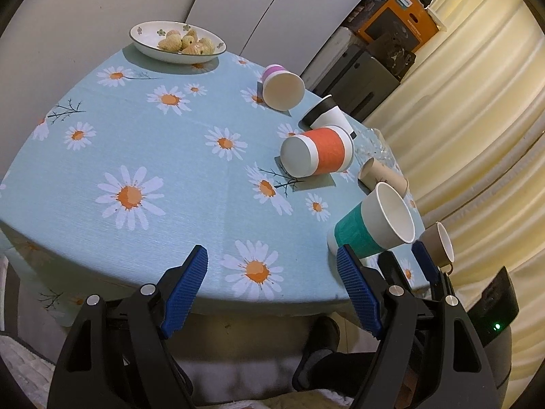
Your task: Flip cup upright
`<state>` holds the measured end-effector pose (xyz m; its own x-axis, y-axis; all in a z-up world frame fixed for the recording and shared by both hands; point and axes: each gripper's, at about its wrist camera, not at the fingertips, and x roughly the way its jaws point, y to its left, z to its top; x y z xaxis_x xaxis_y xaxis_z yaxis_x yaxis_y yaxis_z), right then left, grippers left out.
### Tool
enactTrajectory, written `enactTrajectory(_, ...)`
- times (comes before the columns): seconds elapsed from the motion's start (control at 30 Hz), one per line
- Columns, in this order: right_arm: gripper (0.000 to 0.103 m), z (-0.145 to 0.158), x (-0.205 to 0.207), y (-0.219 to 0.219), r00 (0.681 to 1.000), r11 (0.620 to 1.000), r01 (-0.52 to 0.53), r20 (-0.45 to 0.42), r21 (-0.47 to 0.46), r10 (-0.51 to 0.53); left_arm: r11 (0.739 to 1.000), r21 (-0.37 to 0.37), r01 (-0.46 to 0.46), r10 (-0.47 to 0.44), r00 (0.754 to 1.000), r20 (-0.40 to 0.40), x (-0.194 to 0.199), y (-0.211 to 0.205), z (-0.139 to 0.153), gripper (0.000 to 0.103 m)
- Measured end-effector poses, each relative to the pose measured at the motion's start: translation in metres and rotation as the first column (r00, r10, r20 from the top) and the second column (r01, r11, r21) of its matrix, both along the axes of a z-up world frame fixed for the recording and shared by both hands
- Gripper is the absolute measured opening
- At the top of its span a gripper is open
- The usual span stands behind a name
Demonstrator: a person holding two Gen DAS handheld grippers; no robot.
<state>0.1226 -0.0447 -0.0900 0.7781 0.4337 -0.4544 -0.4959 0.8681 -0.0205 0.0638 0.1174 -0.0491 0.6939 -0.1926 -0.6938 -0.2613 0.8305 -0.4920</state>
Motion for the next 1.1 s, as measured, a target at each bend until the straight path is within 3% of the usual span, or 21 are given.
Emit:
enactTrajectory(0.4, 0.096, 0.031, -0.034, -0.029, 1.0, 0.999, -0.028, 0.003, 0.042, 0.028, 0.994, 0.108, -0.009, 0.002, 0.998, 0.064, -0.014, -0.015, 0.015, 0.076)
enactTrajectory(0.5, 0.097, 0.041, -0.042, -0.038, 0.999, 0.998, -0.042, 0.006, 0.045, 0.042, 0.993, 0.12, -0.002, -0.009, 0.996, 0.087, -0.02, -0.021, 0.018, 0.087)
enactTrajectory(0.73, 0.098, 0.06, -0.048, -0.062, 0.998, 0.998, -0.053, -0.015, 0.043, 0.053, 0.987, 0.159, 0.025, -0.049, 0.988, 0.148, -0.042, -0.043, 0.026, 0.088)
enactTrajectory(0.83, 0.098, 0.065, -0.05, -0.072, 0.998, 0.997, -0.055, -0.028, 0.048, 0.057, 0.98, 0.196, 0.039, -0.073, 0.983, 0.168, -0.051, -0.058, 0.029, 0.093)
enactTrajectory(1.1, 0.098, 0.069, -0.047, -0.087, 0.992, 0.997, -0.06, -0.105, 0.057, 0.065, 0.953, 0.292, 0.082, -0.134, 0.977, 0.163, -0.061, -0.087, 0.03, 0.094)
